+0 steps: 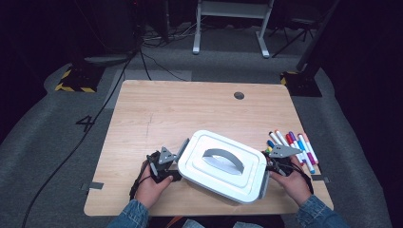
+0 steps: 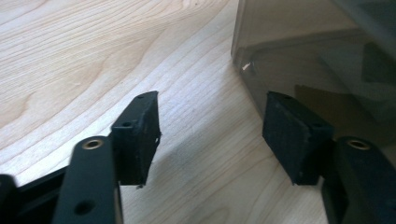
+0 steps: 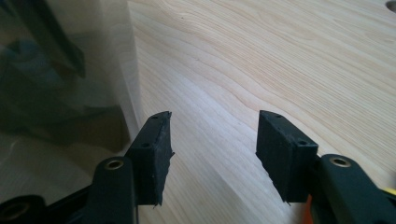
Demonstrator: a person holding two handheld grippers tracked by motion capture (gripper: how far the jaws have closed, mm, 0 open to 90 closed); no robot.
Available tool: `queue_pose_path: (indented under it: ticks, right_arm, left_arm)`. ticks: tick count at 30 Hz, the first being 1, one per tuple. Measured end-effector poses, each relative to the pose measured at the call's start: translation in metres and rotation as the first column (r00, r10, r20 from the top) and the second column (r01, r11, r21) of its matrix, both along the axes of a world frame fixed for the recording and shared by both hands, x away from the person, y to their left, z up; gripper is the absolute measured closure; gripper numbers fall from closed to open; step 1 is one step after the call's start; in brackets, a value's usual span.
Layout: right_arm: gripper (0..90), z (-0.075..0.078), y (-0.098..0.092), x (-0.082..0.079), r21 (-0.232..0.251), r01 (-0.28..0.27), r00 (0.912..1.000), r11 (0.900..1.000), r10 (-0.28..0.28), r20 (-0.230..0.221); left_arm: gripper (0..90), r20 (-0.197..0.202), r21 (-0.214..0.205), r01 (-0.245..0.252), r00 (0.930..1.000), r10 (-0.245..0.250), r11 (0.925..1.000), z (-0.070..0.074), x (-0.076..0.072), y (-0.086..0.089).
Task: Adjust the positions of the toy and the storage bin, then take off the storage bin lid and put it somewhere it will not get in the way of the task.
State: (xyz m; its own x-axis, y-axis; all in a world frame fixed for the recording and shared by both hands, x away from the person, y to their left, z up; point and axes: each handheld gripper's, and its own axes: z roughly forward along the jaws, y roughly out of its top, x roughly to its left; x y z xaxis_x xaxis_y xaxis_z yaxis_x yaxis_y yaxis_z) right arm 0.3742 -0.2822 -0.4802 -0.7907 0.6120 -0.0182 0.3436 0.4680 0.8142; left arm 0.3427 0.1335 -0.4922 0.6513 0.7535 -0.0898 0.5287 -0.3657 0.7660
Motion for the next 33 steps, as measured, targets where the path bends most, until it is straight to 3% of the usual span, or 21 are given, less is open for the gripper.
queue_pose_path:
  ticks: [5,9,12,14,18,21,25,31,33]
  right_arm:
    - [46.3,0.008,-0.012,-0.002,-0.024,0.031,0.9995,0.9992,-0.031,0.002]
    - [47.4,0.023,-0.025,0.001,0.004,0.069,0.9974,0.9976,-0.069,-0.022]
    - [47.6,0.040,-0.034,0.001,0.007,0.104,0.9942,0.9945,-0.104,-0.027]
    - [47.5,0.061,-0.037,-0.002,0.025,0.123,0.9922,0.9921,-0.122,-0.024]
    - [46.8,0.078,-0.036,-0.008,0.044,0.123,0.9924,0.9914,-0.123,-0.004]
    - [45.2,0.099,-0.028,-0.020,0.071,0.085,0.9962,0.9938,-0.086,0.009]
    - [43.4,0.114,-0.012,-0.033,0.071,0.019,0.9996,0.9973,-0.020,0.020]
    - [42.1,0.124,0.024,-0.049,0.045,-0.091,0.9958,0.9948,0.091,-0.005]
    - [41.7,0.124,0.034,-0.051,0.042,-0.122,0.9923,0.9917,0.123,-0.015]
  left_arm:
    - [31.9,-0.001,0.004,-0.021,0.9998,0.021,0.9998,0.003,0.001,0.009]
    - [31.0,0.008,0.024,-0.024,0.9997,0.023,0.9994,0.007,-0.004,0.020]
    - [30.7,0.013,0.052,-0.027,0.9996,0.027,0.9983,0.008,-0.009,0.026]
    - [30.0,0.018,0.070,-0.023,0.9996,0.022,0.9973,0.009,-0.012,0.029]
    - [29.5,0.013,0.068,-0.029,0.9995,0.028,0.9973,0.009,-0.013,0.032]
    - [29.2,0.010,0.069,-0.036,0.9993,0.036,0.9969,0.008,-0.013,0.035]
    - [29.0,0.012,0.099,-0.041,0.9991,0.040,0.9942,0.006,-0.013,0.038]
    - [27.7,-0.019,0.122,-0.061,0.9978,0.064,0.9907,0.000,-0.013,0.047]
    - [25.1,-0.036,0.116,-0.029,0.9988,0.034,0.9928,-0.003,-0.014,0.050]
